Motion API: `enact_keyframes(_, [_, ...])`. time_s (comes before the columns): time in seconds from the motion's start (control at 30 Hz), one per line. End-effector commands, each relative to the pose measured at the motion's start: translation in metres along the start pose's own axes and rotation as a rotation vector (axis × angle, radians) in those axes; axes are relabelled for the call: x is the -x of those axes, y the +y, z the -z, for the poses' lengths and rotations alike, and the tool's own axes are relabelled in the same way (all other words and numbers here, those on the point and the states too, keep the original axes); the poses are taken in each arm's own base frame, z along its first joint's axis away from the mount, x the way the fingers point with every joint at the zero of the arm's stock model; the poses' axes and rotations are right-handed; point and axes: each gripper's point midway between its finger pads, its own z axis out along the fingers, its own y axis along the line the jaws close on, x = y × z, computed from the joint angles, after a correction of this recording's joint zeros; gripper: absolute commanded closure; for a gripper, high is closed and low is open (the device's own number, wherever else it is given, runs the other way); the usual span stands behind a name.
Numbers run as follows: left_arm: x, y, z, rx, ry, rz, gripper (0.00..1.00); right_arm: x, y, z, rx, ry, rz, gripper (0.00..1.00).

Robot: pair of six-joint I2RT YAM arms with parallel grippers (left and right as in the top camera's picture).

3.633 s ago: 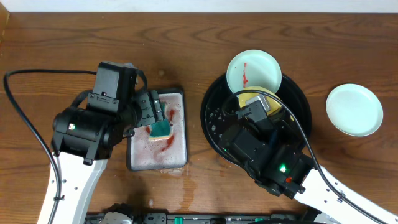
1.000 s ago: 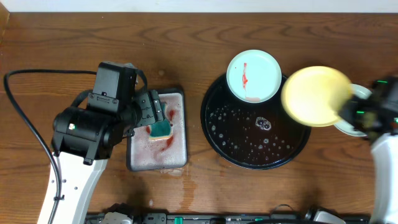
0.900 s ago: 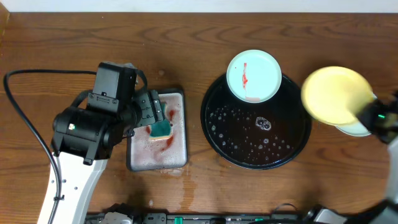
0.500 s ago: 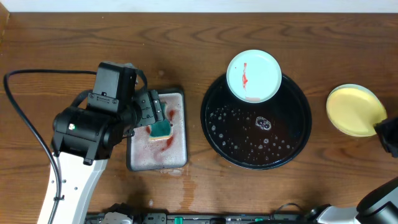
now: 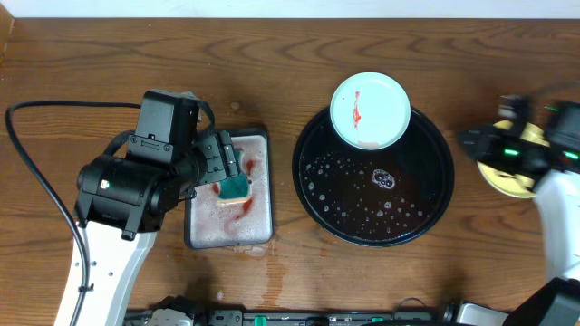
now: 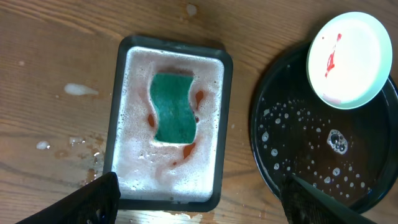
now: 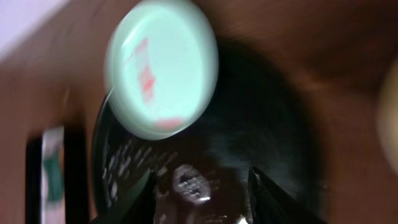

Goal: Clean dirty plates on tray and stack at the side
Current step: 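Pull the last pale green plate to the black tray center with right gripper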

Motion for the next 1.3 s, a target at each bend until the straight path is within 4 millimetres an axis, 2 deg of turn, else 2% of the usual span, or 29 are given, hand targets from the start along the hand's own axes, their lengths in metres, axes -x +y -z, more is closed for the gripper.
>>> enact_keyframes(0.0, [0.0, 0.002, 0.001, 0.003, -0.003, 0.001, 0.17, 0.002, 0.004, -0.03, -0.229, 0.024, 0.288, 0.57])
enact_keyframes(0.07, [0.0, 0.002, 0.001, 0.003, -0.003, 0.001, 0.17, 0.009, 0.007, -0.046, -0.296, -0.001, 0.359, 0.56])
enact_keyframes(0.13, [0.0, 0.002, 0.001, 0.003, -0.003, 0.001, 0.17, 0.018, 0.015, -0.068, -0.299, -0.034, 0.406, 0.5])
enact_keyframes(0.2, [0.0, 0.002, 0.001, 0.003, -0.003, 0.001, 0.17, 0.023, 0.019, -0.09, -0.281, -0.057, 0.432, 0.49])
enact_keyframes(0.3, [0.0, 0.002, 0.001, 0.003, -0.003, 0.001, 0.17, 0.027, 0.01, -0.114, -0.274, -0.071, 0.419, 0.48])
enact_keyframes(0.47, [0.0, 0.002, 0.001, 0.003, -0.003, 0.001, 0.17, 0.028, -0.012, -0.14, -0.282, -0.081, 0.354, 0.46])
enact_keyframes(0.57, [0.0, 0.002, 0.001, 0.003, -0.003, 0.001, 0.17, 0.026, -0.013, -0.149, -0.26, -0.081, 0.315, 0.42])
enact_keyframes(0.63, [0.0, 0.002, 0.001, 0.003, -0.003, 0.001, 0.17, 0.02, -0.012, -0.154, -0.243, -0.065, 0.283, 0.46])
enact_keyframes(0.73, [0.0, 0.002, 0.001, 0.003, -0.003, 0.001, 0.17, 0.01, -0.02, -0.162, -0.256, -0.037, 0.213, 0.61])
enact_keyframes(0.77, [0.0, 0.002, 0.001, 0.003, -0.003, 0.001, 0.17, 0.007, -0.024, -0.165, -0.267, -0.03, 0.192, 0.63])
enact_keyframes(0.8, [0.0, 0.002, 0.001, 0.003, -0.003, 0.001, 0.17, 0.005, -0.029, -0.167, -0.282, -0.027, 0.175, 0.63])
enact_keyframes(0.83, [0.0, 0.002, 0.001, 0.003, -0.003, 0.001, 0.17, 0.003, -0.035, -0.169, -0.305, -0.027, 0.152, 0.73])
enact_keyframes(0.87, [0.0, 0.002, 0.001, 0.003, -0.003, 0.001, 0.17, 0.003, -0.035, -0.17, -0.305, -0.027, 0.151, 0.8])
enact_keyframes(0.93, [0.0, 0.002, 0.001, 0.003, -0.003, 0.001, 0.17, 0.004, -0.033, -0.169, -0.303, -0.031, 0.152, 0.89])
enact_keyframes(0.97, [0.0, 0.002, 0.001, 0.003, -0.003, 0.001, 0.17, 0.005, -0.032, -0.167, -0.302, -0.034, 0.153, 0.96])
enact_keyframes(1.0, [0.0, 0.002, 0.001, 0.003, -0.003, 0.001, 0.17, 0.006, -0.032, -0.166, -0.302, -0.035, 0.153, 0.99])
enact_keyframes(1.17, [0.0, 0.002, 0.001, 0.003, -0.003, 0.001, 0.17, 0.008, -0.019, -0.14, -0.303, -0.03, 0.134, 0.99])
enact_keyframes(1.27, [0.0, 0.002, 0.001, 0.003, -0.003, 0.001, 0.17, 0.007, -0.005, -0.11, -0.305, -0.018, 0.133, 0.99])
